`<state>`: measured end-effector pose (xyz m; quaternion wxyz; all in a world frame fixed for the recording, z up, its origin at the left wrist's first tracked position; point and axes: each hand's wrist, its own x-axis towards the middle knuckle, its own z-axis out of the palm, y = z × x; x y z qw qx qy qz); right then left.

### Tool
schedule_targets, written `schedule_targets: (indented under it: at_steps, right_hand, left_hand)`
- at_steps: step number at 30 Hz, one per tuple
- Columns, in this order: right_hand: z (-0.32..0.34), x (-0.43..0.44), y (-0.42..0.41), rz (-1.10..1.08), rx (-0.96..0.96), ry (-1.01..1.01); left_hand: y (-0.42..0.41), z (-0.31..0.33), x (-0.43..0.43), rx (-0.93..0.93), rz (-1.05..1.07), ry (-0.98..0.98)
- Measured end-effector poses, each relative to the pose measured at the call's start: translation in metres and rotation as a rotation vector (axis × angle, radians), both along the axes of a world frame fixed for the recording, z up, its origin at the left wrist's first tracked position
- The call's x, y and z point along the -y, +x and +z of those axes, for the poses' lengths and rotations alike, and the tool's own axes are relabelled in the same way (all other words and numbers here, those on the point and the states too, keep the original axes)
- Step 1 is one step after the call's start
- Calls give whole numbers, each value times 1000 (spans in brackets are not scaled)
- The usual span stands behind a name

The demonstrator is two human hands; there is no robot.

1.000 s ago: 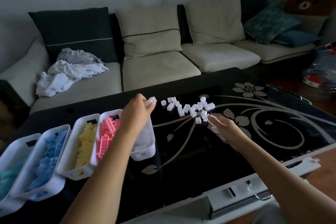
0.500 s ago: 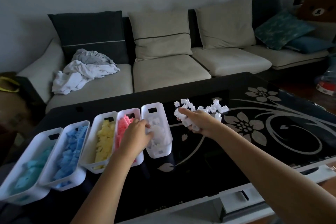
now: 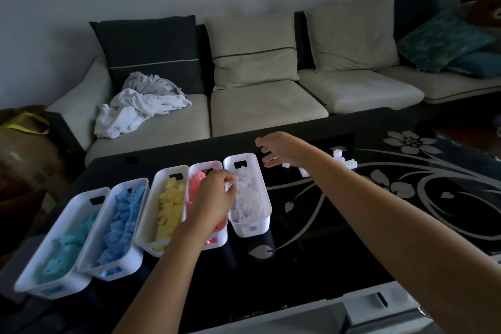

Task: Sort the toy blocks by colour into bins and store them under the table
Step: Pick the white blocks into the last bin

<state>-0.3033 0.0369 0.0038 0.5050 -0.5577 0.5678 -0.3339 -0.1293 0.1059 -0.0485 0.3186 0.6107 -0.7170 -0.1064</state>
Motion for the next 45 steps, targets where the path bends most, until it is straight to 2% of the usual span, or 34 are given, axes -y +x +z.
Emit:
schedule_targets:
  at_steps: [2,5,6,9,13,15,20,22,24,28,31,33,36,40,42,45]
  right_hand:
    - [-4,1,-29,-51,-80,-77]
    - [-28,5,-81,-122,-502,-212]
    - [-39,3,-98,-152,-568,-209]
    - [-74,-10,-141,-175,-626,-113]
    - [-113,-20,-174,-214,-796,-30]
    - [-124,-20,-182,-221,-800,-46]
    - [-134,-6,-194,-206,-773,-211]
    - [-135,0,-198,-167,-750,-250]
    - [-136,6,-202,-93,-739,-285]
    - [-139,17,-209,8,-753,-333]
    - [-138,25,-212,29,-762,-332]
    - [-138,29,-213,56,-787,-335]
    - [-136,30,-213,78,-789,-367]
    - [-138,23,-207,27,-777,-477]
    - [-139,17,-203,-11,-850,-539]
    - [-139,7,-197,-57,-959,-549]
  left_hand:
    - [-19,6,2,-54,-42,-53]
    - [-59,10,2,-122,-140,-81]
    - [-74,8,1,-139,-168,-78]
    - [-118,-5,4,-128,-236,-6]
    - [-157,-31,25,-98,-235,129]
    - [-168,-41,38,-75,-205,163]
    - [-177,-57,78,210,-209,217]
    - [-179,-62,91,256,-212,267]
    - [-183,-66,99,257,-236,283]
    - [-198,-71,116,105,-259,266]
    - [-208,-79,126,162,-251,273]
    - [-212,-84,129,232,-236,182]
    - [-214,-92,126,238,-184,10]
    - [-211,-96,110,343,-146,-71]
    - [-208,-92,98,344,-103,-66]
    - [-204,-97,85,419,-96,-178]
